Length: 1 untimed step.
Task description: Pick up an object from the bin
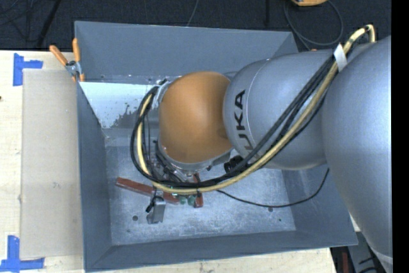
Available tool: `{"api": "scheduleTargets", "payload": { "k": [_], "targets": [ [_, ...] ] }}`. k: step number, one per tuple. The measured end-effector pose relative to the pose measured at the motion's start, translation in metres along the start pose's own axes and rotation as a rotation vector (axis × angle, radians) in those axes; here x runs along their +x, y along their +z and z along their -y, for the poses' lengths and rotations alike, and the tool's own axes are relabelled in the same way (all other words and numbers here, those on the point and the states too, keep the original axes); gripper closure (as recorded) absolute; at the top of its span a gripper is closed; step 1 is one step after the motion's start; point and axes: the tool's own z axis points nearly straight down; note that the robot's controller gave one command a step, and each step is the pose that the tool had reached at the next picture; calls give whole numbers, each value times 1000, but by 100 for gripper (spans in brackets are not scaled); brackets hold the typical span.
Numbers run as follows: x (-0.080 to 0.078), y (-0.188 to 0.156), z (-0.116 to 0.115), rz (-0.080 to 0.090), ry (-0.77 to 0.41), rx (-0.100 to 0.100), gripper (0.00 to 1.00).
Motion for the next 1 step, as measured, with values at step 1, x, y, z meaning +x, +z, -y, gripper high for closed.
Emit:
{"api": "scheduleTargets", "payload": {
  "k": [1],
  "targets": [
    [-20,98,16,1,104,1,0]
  ]
}}
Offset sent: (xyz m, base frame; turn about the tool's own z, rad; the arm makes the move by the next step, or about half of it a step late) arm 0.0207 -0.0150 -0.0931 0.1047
